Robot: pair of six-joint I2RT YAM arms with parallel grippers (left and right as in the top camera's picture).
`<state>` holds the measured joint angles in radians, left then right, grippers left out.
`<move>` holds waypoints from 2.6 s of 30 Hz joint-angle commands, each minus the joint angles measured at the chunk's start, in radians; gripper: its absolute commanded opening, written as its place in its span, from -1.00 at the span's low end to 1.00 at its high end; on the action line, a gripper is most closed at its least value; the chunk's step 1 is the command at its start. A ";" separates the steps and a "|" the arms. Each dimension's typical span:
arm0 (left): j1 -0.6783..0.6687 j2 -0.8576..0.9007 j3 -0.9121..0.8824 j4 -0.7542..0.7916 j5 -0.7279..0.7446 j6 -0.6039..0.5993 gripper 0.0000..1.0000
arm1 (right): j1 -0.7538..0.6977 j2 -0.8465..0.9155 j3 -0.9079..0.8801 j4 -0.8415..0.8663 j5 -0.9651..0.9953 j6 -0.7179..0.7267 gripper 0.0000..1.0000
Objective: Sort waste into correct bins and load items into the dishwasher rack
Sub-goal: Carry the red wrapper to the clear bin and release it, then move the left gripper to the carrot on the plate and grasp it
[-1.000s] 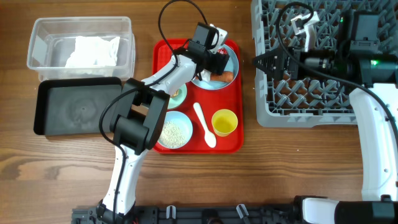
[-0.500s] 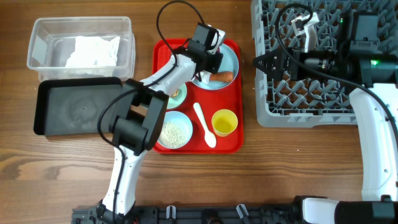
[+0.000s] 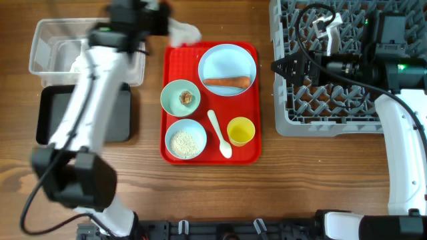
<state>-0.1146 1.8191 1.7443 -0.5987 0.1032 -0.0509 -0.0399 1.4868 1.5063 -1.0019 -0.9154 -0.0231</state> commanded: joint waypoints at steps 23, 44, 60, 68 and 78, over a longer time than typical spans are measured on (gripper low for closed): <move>0.478 0.192 -0.012 -0.103 0.007 -0.010 1.00 | 0.000 0.004 0.017 0.029 0.003 0.027 1.00; 0.235 -0.073 -0.009 -0.239 0.042 -0.010 1.00 | 0.000 0.004 0.017 0.053 0.014 0.023 0.99; -0.052 -0.105 -0.010 -0.440 0.046 -0.093 1.00 | 0.000 0.004 0.017 0.066 0.063 0.024 0.99; -0.133 -0.104 -0.013 -0.472 0.045 -0.122 1.00 | 0.000 0.004 0.017 0.040 0.172 0.027 1.00; -0.203 -0.030 -0.013 -0.468 0.045 -0.122 1.00 | 0.000 0.004 0.017 -0.031 0.378 0.035 1.00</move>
<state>-0.2977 1.7386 1.7336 -1.0695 0.1390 -0.1596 -0.0399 1.4868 1.5063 -1.0363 -0.6041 0.0006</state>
